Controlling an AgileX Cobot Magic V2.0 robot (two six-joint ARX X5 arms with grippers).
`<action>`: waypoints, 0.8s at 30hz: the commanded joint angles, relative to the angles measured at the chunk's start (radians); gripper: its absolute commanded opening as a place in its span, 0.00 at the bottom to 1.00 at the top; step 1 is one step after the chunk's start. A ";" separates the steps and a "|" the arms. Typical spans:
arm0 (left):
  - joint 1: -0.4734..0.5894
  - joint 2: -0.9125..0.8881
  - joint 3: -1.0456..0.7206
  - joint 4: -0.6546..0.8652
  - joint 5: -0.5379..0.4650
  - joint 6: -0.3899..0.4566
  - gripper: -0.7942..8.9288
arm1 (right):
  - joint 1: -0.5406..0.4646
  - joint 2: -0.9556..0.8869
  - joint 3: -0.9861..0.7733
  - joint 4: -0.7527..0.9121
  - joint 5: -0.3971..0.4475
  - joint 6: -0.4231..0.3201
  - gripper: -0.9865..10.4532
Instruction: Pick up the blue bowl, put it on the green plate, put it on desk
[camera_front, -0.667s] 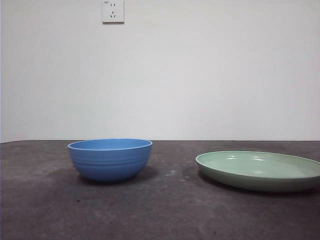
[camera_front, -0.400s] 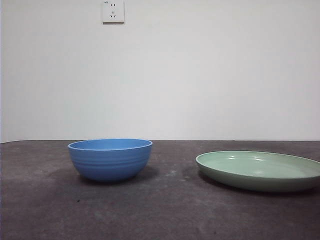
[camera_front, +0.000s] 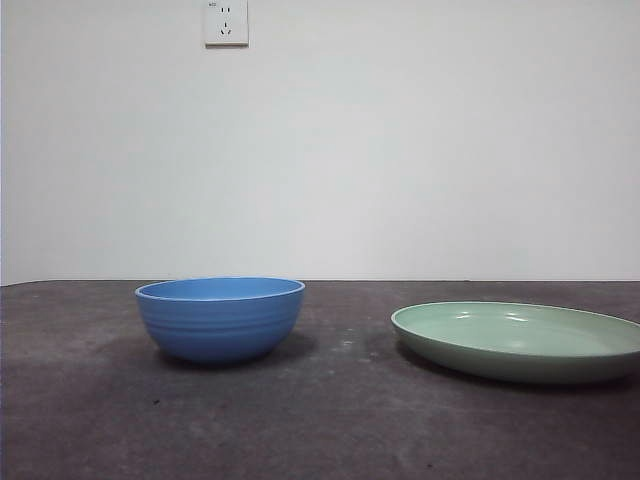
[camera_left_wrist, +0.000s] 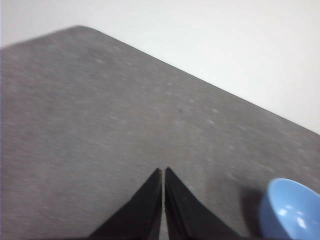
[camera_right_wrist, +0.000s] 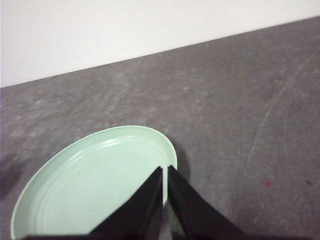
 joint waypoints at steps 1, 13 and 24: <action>0.003 0.000 0.047 0.014 0.045 -0.023 0.09 | -0.001 -0.002 0.050 0.010 0.000 0.032 0.09; 0.003 0.085 0.310 -0.175 0.074 0.010 0.09 | -0.002 0.026 0.283 -0.024 0.008 0.031 0.09; 0.002 0.350 0.603 -0.383 0.256 0.206 0.09 | -0.001 0.282 0.591 -0.289 -0.102 -0.115 0.09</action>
